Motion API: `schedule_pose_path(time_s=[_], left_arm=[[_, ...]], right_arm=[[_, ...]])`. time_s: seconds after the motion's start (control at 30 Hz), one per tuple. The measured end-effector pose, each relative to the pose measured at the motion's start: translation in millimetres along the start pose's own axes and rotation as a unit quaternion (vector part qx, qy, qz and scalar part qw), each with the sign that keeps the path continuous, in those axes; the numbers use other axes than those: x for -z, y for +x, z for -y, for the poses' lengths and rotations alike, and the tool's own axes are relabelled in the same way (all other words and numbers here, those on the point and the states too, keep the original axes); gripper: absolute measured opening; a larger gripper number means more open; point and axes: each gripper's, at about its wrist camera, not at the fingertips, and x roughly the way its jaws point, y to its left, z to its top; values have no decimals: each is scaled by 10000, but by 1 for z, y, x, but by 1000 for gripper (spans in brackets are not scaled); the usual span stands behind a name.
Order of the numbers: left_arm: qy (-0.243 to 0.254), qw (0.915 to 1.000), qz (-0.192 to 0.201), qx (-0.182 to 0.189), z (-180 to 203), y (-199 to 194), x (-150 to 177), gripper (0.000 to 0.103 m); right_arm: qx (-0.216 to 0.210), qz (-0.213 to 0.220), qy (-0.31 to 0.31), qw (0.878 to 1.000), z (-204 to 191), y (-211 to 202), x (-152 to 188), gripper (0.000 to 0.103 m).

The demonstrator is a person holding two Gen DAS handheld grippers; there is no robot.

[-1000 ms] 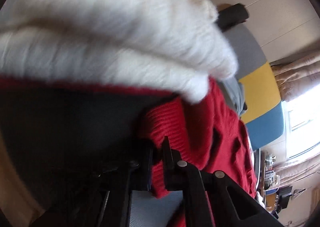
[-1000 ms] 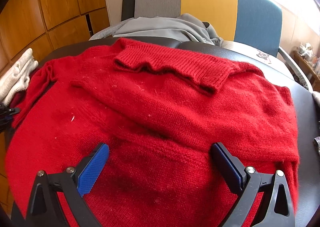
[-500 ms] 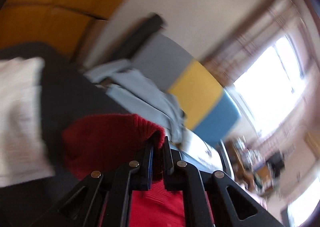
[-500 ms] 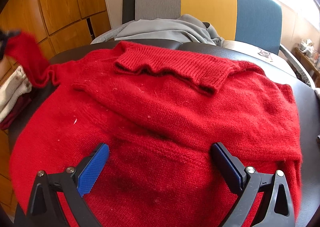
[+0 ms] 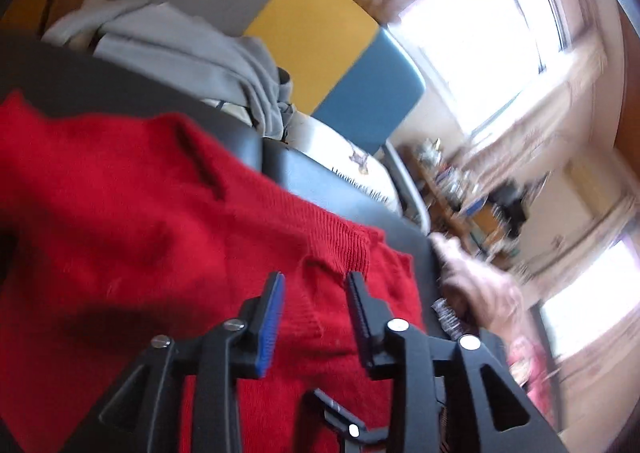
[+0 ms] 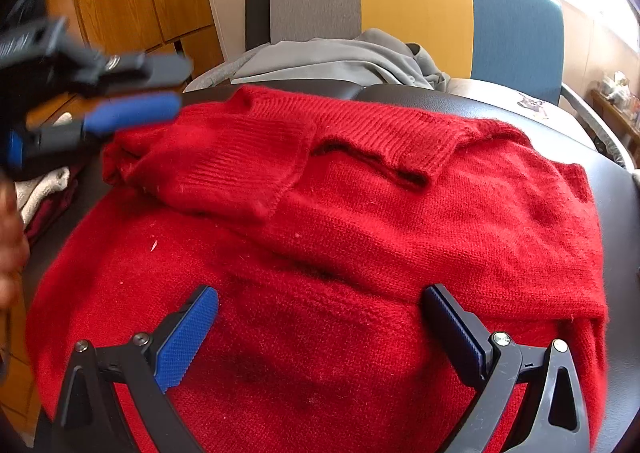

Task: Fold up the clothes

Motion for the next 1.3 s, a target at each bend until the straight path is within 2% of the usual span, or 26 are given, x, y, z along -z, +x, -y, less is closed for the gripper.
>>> schedule_pose_path(time_s=[0.13, 0.23, 0.33, 0.47, 0.57, 0.73, 0.8, 0.83, 0.87, 0.97, 1.13, 1.3], left_arm=[[-294, 9984, 421, -255, -41, -38, 19, 43], [-308, 9964, 497, -621, -67, -61, 35, 43], [-412, 9954, 394, -771, -90, -74, 52, 43], [-386, 9958, 556, -621, -104, -80, 70, 42], [-173, 9962, 507, -693, -97, -78, 72, 42], [-179, 9966, 610, -528, -101, -83, 76, 42], [-142, 9965, 632, -522, -101, -84, 77, 42], [-123, 9965, 638, -524, -101, -84, 78, 42], [-112, 9965, 643, -521, -100, -84, 77, 42], [-97, 9965, 671, -492, -105, -91, 81, 42], [-98, 9967, 686, -431, -106, -95, 82, 42], [-206, 9975, 602, -322, -111, -98, 81, 42]], right_arm=[[175, -99, -174, 9996, -8, 2, -2, 103], [32, -64, -193, 9998, -8, -5, -4, 102], [-200, 156, 86, 9996, 0, -20, -16, 86], [-185, 378, -73, 9991, -9, -21, -56, 84], [-97, 296, -181, 9993, -17, 1, -84, 82], [6, 30, -89, 10000, -19, 44, -118, 80], [19, -105, -41, 9999, -18, 58, -125, 74], [-35, -146, -33, 9999, -18, 60, -126, 60], [-89, -187, -25, 9998, -18, 62, -127, 37], [-96, -343, -275, 9990, -31, 55, -128, 10], [-29, -451, -883, 9951, -58, 23, -150, 8], [17, -114, -1208, 9926, -77, -39, -205, 8]])
